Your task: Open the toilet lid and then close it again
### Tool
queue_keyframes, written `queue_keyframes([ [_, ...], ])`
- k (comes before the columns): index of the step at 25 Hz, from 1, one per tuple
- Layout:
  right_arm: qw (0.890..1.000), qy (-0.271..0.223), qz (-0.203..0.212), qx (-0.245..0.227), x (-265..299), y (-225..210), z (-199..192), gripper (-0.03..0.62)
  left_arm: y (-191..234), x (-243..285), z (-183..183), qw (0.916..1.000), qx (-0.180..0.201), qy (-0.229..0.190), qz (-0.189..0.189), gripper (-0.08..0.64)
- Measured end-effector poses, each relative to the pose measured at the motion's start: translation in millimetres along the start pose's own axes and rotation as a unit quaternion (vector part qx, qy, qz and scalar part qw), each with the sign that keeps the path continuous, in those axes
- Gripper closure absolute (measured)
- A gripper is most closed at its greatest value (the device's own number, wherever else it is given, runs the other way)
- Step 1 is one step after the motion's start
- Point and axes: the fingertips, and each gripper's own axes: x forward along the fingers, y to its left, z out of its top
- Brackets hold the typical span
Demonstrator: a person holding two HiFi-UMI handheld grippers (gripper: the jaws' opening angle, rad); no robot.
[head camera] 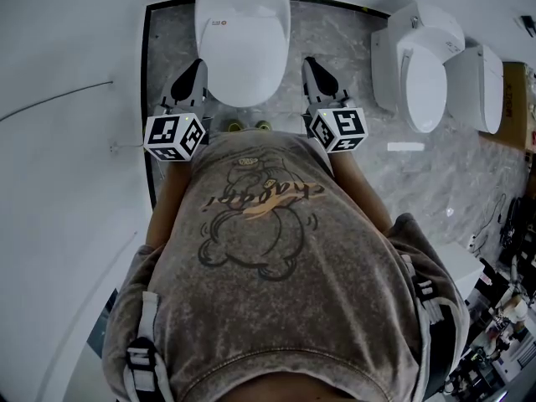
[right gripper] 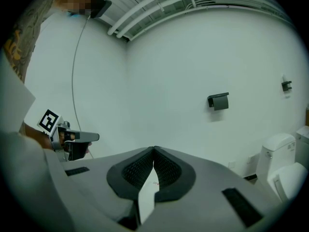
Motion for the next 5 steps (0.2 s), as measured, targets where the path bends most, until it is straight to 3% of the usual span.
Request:
queue_keyframes([
  [5,1.0,0.001,0.002,0.0,4.2,-0.8,-2.0,0.566,2.8,5.3,-3.1,1.0,0.0,0.002,-0.004,0.551],
])
